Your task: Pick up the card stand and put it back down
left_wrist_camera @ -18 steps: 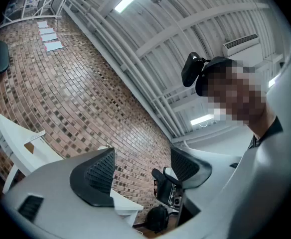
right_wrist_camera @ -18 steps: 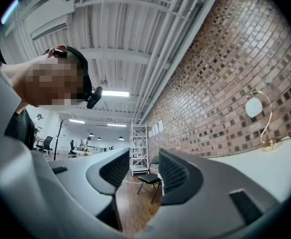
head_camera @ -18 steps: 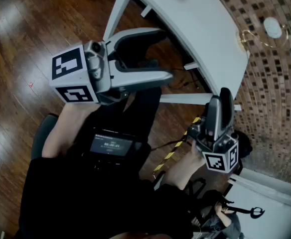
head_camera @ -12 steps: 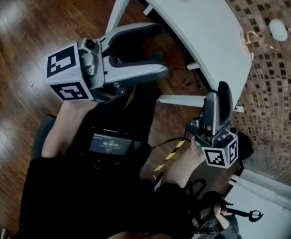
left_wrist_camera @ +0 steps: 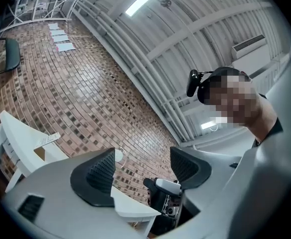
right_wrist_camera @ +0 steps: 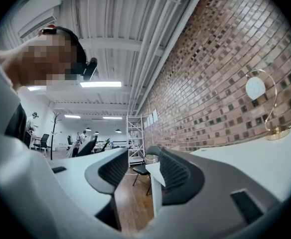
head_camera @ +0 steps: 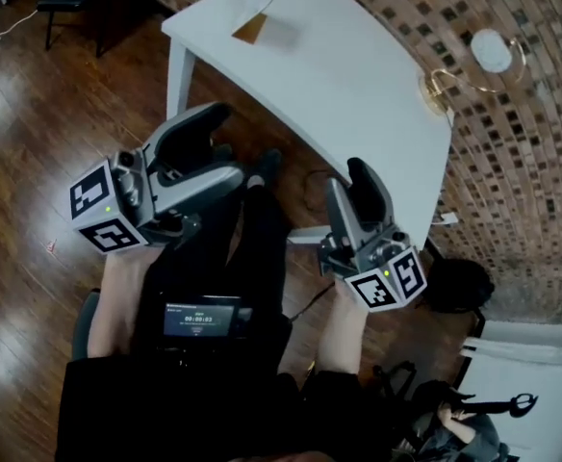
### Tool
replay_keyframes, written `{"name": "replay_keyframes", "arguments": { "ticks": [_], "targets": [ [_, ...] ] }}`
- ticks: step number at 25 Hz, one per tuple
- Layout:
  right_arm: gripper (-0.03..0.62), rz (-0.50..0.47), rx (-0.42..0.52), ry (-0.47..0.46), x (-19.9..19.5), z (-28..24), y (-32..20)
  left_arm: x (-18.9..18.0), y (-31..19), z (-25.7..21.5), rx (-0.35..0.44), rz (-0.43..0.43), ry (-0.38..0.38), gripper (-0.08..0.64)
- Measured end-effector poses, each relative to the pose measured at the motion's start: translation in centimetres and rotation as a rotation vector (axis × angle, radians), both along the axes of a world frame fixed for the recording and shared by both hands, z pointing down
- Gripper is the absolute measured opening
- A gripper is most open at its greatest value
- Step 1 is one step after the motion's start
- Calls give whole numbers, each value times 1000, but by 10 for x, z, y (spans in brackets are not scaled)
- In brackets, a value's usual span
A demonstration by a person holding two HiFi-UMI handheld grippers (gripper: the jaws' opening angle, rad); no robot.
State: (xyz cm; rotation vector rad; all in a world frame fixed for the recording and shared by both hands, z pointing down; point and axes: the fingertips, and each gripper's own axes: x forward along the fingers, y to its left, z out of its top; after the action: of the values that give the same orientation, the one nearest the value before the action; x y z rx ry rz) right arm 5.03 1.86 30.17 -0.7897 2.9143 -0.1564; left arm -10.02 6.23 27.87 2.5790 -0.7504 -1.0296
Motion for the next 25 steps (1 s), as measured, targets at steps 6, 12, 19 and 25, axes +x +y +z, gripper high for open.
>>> {"name": "replay_keyframes", "arguments": {
  "ticks": [6, 12, 19, 25],
  "targets": [
    [227, 41, -6, 60, -19, 32, -89, -3, -81, 19, 13, -8, -7, 339],
    [232, 7, -6, 87, -53, 37, -126, -18, -114, 25, -6, -55, -14, 356],
    [253, -36, -38, 117, -87, 47, -170, -36, -147, 33, -34, -116, -26, 374],
    [258, 21, -60, 160, -113, 60, -220, -54, -175, 33, -33, -160, -28, 376]
  ]
}}
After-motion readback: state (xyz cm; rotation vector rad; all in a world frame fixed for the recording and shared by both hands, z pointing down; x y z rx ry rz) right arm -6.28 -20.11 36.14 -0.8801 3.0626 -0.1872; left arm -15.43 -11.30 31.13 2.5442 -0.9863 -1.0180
